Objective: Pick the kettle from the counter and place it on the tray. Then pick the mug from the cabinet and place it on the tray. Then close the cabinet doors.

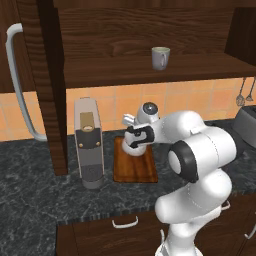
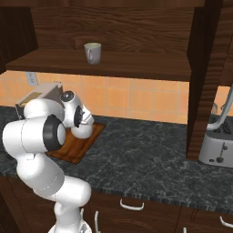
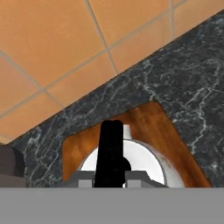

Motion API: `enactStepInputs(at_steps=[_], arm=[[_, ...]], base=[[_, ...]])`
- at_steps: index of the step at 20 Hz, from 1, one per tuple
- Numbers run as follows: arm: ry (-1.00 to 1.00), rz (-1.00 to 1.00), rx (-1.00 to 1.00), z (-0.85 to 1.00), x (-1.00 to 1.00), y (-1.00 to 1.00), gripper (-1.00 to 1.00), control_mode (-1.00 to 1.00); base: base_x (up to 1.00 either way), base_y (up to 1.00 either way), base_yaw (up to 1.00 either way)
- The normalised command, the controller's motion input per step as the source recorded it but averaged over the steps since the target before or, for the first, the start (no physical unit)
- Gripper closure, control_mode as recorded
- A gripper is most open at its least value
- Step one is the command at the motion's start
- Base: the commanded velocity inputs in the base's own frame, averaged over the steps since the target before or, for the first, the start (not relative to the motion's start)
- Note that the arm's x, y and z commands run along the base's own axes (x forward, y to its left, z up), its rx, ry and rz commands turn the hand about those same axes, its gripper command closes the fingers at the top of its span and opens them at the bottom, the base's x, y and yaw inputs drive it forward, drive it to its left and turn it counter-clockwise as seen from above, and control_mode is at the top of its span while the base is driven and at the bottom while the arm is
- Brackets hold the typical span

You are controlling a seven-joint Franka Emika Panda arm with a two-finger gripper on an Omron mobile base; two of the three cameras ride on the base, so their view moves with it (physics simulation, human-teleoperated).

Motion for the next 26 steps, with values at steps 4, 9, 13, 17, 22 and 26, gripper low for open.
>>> enactStepInputs(at_steps=[4, 9, 13, 17, 22, 26], arm=[[0.0, 0.0, 0.0, 0.04, -0.2, -0.01, -1.0, -1.0], [-0.1, 0.0, 0.0, 0.43, -0.48, -0.07, -1.0, -1.0], [-0.33, 0.07, 0.0, 0.88, -1.0, -0.38, -1.0, -1.0], [-0.38, 0.24, 0.0, 0.45, -1.0, -0.73, -1.0, -1.0], [-0.04, 0.31, -0.1, 0.17, -0.73, -0.33, -1.0, -1.0], [0.0, 0.05, -0.35, 0.95, -0.88, -0.35, -1.0, -1.0]], base=[[0.0, 0.0, 0.0], [0.0, 0.0, 0.0], [0.0, 0.0, 0.0], [0.0, 0.0, 0.0], [0.0, 0.0, 0.0], [0.0, 0.0, 0.0]])
